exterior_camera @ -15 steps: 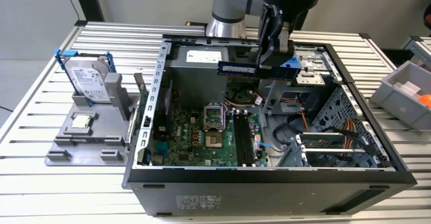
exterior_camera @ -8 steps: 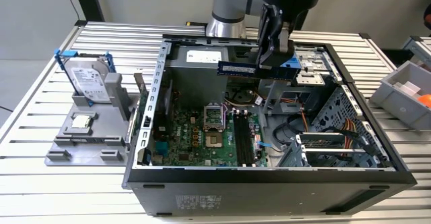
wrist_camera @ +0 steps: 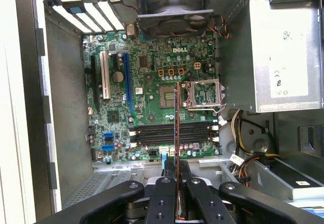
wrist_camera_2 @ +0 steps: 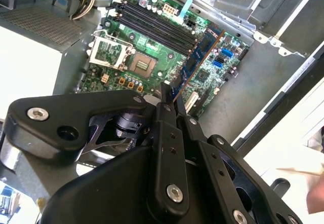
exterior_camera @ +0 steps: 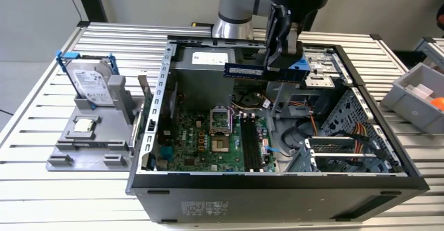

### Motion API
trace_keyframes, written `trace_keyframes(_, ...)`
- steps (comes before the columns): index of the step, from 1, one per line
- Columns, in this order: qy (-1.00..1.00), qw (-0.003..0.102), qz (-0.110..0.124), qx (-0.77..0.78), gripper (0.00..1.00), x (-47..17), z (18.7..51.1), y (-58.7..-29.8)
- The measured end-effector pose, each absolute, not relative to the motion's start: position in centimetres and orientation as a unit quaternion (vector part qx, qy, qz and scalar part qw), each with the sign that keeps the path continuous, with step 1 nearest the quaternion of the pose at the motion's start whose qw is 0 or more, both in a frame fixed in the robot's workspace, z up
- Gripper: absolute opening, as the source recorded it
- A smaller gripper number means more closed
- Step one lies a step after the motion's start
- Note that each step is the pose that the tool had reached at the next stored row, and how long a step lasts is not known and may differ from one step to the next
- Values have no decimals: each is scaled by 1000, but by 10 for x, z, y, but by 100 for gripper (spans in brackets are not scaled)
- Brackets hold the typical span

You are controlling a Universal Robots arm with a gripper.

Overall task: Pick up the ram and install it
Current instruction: 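Pick up the ram and move it above insertion slot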

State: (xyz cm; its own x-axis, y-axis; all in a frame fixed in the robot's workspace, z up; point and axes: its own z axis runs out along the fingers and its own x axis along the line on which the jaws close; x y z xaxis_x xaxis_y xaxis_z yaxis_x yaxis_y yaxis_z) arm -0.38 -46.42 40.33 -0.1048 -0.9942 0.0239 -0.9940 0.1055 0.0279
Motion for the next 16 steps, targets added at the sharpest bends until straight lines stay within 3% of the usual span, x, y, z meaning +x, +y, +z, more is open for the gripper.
trace_keyframes(16,-743,18,-2,669,0,-4,403,-464)
